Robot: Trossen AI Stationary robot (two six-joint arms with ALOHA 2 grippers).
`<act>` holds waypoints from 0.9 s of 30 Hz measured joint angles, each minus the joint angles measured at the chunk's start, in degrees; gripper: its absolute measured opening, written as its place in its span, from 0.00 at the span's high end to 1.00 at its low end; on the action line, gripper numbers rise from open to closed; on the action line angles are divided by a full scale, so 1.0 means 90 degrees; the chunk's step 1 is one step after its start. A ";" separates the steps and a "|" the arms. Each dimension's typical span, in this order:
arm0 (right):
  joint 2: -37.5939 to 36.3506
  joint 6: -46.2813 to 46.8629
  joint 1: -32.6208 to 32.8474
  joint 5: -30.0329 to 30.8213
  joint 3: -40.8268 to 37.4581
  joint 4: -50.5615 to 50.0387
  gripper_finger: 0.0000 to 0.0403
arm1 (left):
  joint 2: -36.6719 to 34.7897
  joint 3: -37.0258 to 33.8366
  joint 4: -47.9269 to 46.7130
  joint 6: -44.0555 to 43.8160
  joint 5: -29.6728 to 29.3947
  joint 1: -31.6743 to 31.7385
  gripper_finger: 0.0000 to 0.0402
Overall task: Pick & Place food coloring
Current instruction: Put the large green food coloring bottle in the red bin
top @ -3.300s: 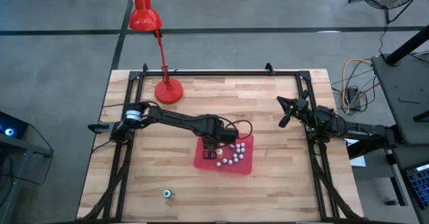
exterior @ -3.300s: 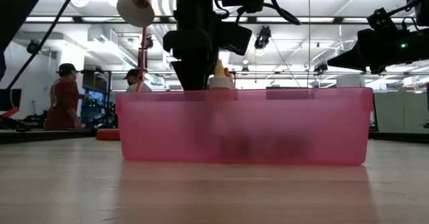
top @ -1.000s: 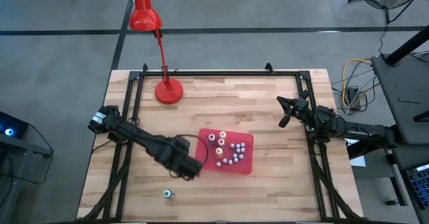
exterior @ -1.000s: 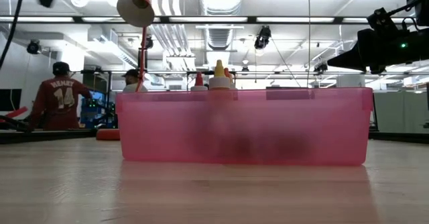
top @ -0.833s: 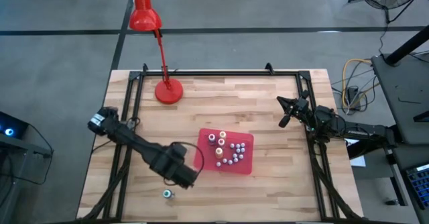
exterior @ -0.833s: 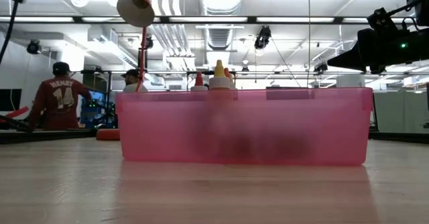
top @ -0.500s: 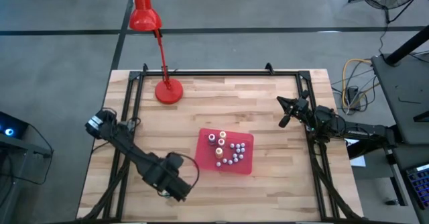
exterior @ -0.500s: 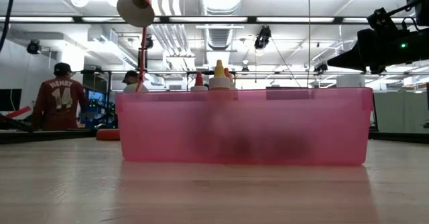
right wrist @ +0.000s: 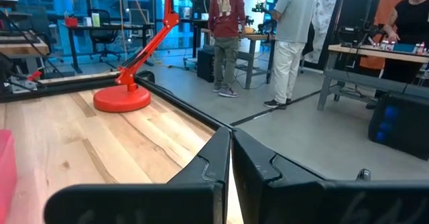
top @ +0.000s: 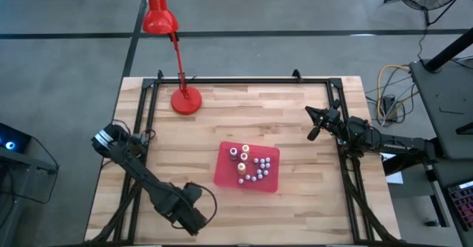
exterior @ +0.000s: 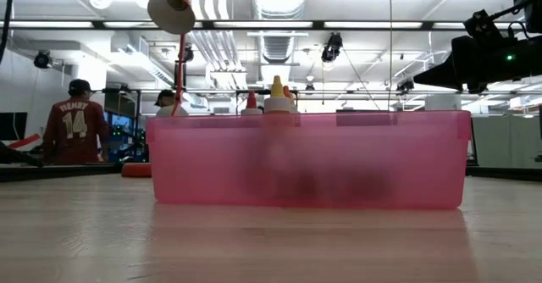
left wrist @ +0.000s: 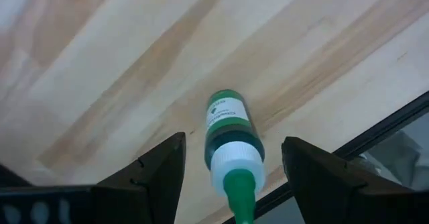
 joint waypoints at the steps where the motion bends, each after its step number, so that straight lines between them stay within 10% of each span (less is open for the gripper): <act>1: 0.0000 -0.0015 -0.0002 0.0001 0.0002 -0.0001 0.98 | 0.0001 -0.0076 0.0096 -0.0034 0.0015 -0.0024 0.46; 27: -0.0002 -0.0034 -0.0002 0.0001 0.0001 -0.0001 0.98 | 0.0126 -0.0601 0.0831 -0.0085 0.0133 -0.0101 0.55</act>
